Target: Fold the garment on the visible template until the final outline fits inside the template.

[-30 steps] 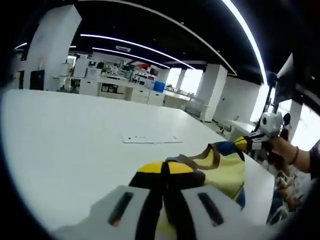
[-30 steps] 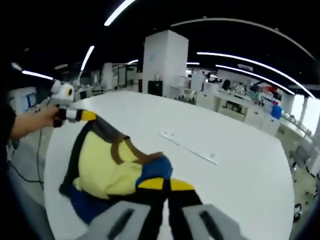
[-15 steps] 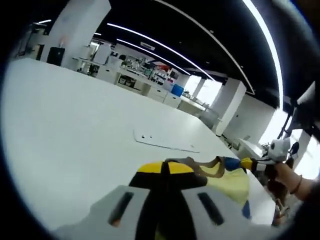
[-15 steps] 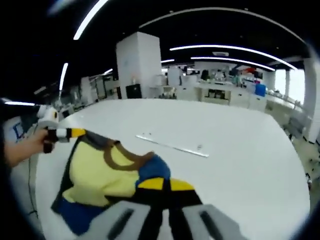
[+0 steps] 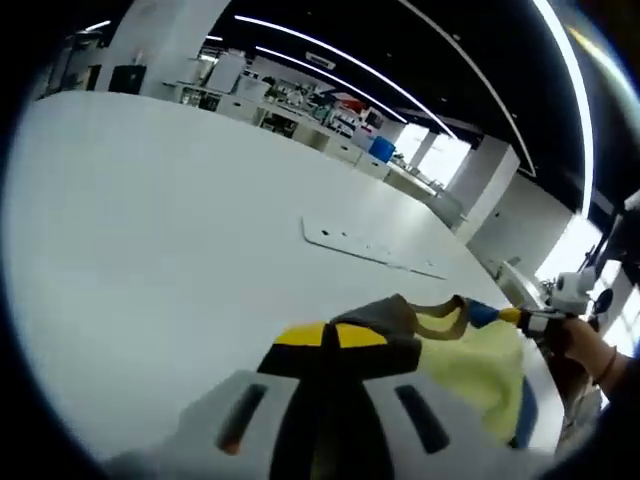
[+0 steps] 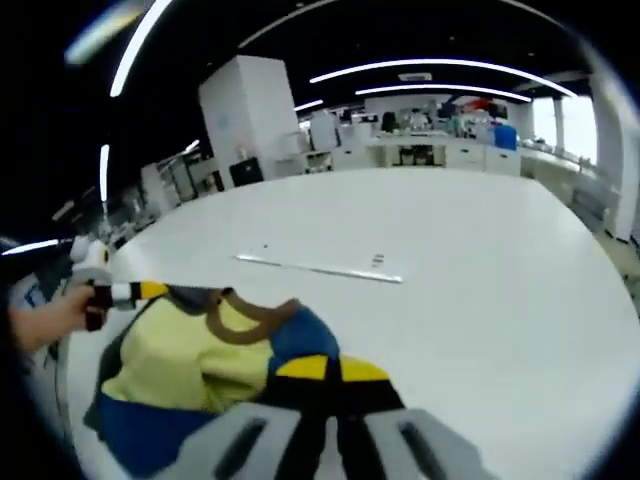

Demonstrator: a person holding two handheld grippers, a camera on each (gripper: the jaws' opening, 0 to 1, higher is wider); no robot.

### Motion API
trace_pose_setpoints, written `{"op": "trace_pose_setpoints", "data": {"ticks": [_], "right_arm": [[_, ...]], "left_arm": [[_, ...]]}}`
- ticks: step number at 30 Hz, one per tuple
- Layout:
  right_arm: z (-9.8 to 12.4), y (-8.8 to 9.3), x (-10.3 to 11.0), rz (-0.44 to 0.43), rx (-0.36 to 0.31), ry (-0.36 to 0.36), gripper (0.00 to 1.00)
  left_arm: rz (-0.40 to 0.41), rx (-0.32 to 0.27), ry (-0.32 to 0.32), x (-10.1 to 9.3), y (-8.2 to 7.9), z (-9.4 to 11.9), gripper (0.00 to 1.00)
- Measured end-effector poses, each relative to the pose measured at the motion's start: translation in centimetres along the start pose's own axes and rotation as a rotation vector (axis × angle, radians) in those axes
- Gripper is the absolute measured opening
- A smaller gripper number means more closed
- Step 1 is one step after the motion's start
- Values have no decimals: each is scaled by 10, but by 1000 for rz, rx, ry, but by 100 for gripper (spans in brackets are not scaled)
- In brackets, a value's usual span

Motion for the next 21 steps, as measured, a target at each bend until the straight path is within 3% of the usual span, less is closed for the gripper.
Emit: {"op": "trace_pose_setpoints", "data": {"ticks": [8,14,17,21], "right_arm": [[-8,7,1,15,32,19,0],[-9,8,3,-23,43,17,0],[-6,3,6,-28,37,9,11],[-2,-5,12,9,23,-12,24]], "left_arm": [[-45,20,-35,6,1,-4,0],[-111,42,-67,10,4,-1,3],[-102,22,-54,7,-2,3,13],[-166,12,-38,-3,-8,13,26]]}}
Point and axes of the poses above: the point that each gripper's makers call its tool centre point, and the gripper's own axes: z roughly backward along the fingers, x roughly to its left, y roughly out of its underside, the point moved 1 cm from there along z, roughly backward along the fingers, and after that the axes turned 3 degrees about -x, right-handed, at the moved point
